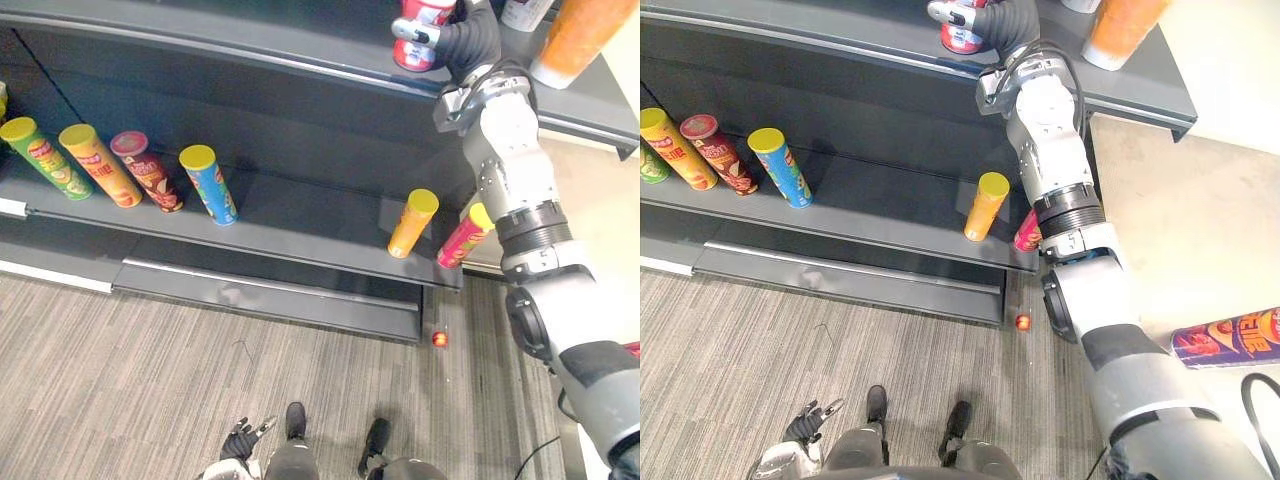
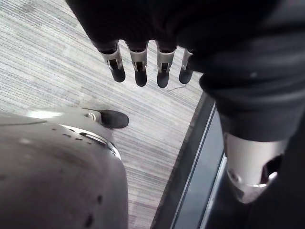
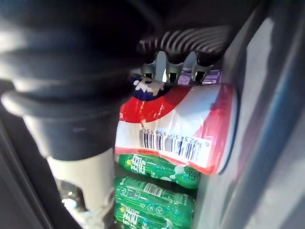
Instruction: Put the gum and the chips on the shelf.
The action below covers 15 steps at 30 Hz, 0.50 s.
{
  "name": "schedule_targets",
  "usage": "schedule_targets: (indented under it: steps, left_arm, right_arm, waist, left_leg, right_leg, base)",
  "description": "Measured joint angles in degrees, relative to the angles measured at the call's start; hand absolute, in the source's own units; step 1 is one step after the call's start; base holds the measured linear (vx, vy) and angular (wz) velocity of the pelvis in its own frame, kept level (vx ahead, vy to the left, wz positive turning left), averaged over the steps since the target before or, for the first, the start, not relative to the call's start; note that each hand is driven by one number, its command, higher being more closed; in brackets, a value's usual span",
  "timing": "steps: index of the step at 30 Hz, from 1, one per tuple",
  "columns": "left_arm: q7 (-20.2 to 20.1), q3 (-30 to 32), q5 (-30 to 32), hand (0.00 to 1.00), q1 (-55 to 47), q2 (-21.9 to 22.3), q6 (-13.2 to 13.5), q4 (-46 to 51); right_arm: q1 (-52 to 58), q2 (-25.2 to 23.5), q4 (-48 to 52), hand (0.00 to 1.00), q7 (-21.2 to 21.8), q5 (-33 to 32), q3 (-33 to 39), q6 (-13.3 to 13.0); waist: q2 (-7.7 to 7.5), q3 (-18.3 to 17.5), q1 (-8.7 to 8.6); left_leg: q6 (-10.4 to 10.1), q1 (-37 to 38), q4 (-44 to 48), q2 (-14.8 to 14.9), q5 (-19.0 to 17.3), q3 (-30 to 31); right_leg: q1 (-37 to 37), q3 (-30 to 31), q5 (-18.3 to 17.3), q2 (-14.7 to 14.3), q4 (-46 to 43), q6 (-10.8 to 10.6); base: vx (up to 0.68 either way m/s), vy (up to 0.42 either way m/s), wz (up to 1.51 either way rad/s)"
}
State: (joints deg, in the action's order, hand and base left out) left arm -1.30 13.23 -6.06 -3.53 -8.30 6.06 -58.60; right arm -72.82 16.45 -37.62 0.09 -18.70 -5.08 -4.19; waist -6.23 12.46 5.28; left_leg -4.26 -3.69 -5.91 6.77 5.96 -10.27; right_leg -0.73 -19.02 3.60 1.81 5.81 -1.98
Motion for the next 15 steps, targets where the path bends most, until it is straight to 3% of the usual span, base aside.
schedule_targets:
  steps: [15]
  left_arm:
    - [0.1, 0.0, 0.2, 0.00, 0.0, -0.2, 0.0, 0.0]
  right_arm:
    - [-1.3, 0.7, 5.5, 0.00, -2.8, -0.3, 0.7, 0.1]
  waist:
    - [-0.12, 0.0, -0.21]
  left_leg:
    - [0.0, 0.4, 0.0, 0.1, 0.0, -0.2]
  right_leg:
    - [0.2, 0.2, 0.2, -0.1, 0.1, 0.3]
  base:
    - [0.00, 0.000, 0.00]
